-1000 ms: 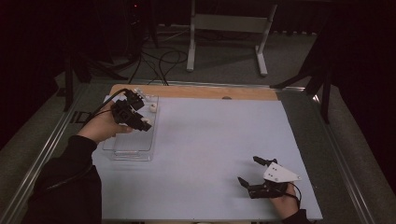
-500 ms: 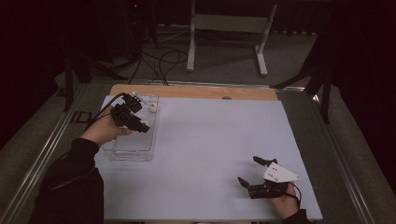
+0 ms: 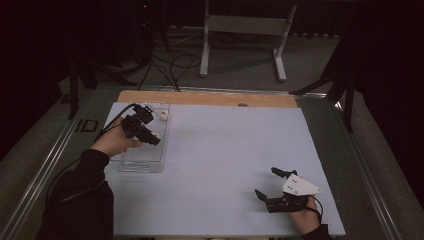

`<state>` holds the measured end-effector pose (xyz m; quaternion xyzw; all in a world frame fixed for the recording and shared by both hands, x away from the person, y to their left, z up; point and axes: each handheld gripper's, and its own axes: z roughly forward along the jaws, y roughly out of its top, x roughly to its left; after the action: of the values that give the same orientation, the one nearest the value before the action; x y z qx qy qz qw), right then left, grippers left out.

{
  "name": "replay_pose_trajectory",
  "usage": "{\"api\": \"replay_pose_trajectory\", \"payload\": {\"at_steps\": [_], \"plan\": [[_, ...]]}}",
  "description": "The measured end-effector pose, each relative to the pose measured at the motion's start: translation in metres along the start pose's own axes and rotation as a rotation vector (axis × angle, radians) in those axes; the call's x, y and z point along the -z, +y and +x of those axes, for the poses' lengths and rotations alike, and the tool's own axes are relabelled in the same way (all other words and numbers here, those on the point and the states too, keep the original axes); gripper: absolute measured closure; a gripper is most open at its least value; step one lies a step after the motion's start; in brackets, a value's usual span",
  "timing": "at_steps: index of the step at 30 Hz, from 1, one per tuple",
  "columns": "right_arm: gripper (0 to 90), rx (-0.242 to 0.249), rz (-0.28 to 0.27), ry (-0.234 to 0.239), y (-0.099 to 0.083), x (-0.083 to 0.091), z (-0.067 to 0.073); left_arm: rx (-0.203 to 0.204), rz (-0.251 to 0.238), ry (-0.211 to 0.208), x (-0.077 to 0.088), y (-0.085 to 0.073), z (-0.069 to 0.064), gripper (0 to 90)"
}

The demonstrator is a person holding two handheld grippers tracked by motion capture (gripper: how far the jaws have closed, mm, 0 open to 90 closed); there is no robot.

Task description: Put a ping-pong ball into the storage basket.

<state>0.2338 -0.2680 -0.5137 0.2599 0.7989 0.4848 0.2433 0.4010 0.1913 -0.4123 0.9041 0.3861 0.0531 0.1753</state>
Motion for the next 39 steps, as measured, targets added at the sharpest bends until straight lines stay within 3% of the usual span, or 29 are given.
{"api": "replay_pose_trajectory", "payload": {"at_steps": [16,39], "plan": [[9.0,0.000,-0.003,0.001,0.000,0.001,-0.001,0.016,0.050,-0.017,-0.027,-0.006,0.008,51.7],[9.0,-0.004,0.001,0.000,0.000,0.000,-0.001,0.014,0.121,-0.020,-0.048,-0.008,0.007,51.6]]}}
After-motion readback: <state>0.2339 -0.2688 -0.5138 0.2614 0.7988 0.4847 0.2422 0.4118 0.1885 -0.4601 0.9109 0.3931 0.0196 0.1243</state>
